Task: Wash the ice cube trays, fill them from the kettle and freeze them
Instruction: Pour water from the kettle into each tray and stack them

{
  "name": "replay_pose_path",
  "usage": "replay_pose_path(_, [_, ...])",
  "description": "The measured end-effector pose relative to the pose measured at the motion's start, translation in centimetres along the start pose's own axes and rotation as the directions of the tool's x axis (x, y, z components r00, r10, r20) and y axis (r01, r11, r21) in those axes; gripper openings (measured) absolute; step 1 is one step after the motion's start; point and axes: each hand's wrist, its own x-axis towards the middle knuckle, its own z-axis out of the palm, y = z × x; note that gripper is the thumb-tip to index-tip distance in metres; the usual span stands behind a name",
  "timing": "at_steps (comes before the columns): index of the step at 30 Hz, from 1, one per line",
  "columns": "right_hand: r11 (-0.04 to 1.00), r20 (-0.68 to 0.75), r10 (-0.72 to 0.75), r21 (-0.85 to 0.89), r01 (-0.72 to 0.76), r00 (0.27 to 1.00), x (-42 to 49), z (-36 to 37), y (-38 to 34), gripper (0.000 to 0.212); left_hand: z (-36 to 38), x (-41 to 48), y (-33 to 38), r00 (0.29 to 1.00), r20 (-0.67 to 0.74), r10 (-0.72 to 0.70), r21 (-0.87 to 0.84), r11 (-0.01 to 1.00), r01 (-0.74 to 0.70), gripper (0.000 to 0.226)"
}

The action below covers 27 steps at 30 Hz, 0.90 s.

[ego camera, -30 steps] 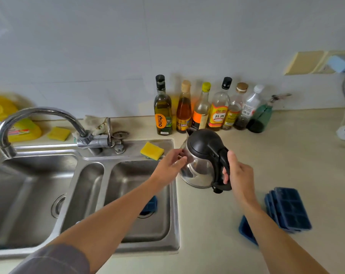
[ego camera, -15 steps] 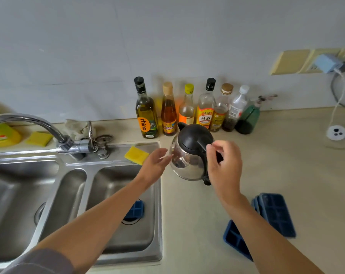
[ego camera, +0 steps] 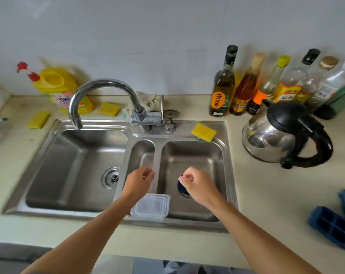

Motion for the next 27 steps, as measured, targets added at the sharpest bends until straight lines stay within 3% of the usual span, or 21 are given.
replay_pose_path(6, [0.961, 0.102, 0.234, -0.175, -0.215, 0.967, 0.0, 7.9, 1.7, 0.028, -1.2, -1.7, -7.3, 0.993, 0.102, -0.056, 0.070, 0.996, 0.049, 0.012])
replay_pose_path(8, [0.954, 0.126, 0.279, -0.153, -0.259, 0.952, -0.3, 9.1, 2.1, 0.037, -0.9, -2.1, -8.3, 0.990, 0.129, -0.059, 0.082, 0.995, 0.048, 0.015])
replay_pose_path(11, [0.951, 0.151, 0.307, -0.090, -0.296, 0.940, -0.6, 10.1, 2.0, 0.031, -0.3, -2.6, -8.6, 0.986, 0.159, -0.058, 0.059, 0.997, 0.049, 0.017])
replay_pose_path(21, [0.935, 0.014, 0.354, 0.009, -0.354, 0.935, -0.6, 6.9, 1.5, 0.011, 0.1, -1.2, -5.0, 0.990, 0.130, -0.058, -0.142, 0.987, 0.076, 0.005])
replay_pose_path(27, [0.916, -0.099, 0.402, 0.043, -0.400, 0.910, 1.5, 2.6, 4.7, 0.012, 3.7, 2.7, 0.4, 0.966, 0.258, 0.024, -0.111, 0.994, 0.005, 0.018])
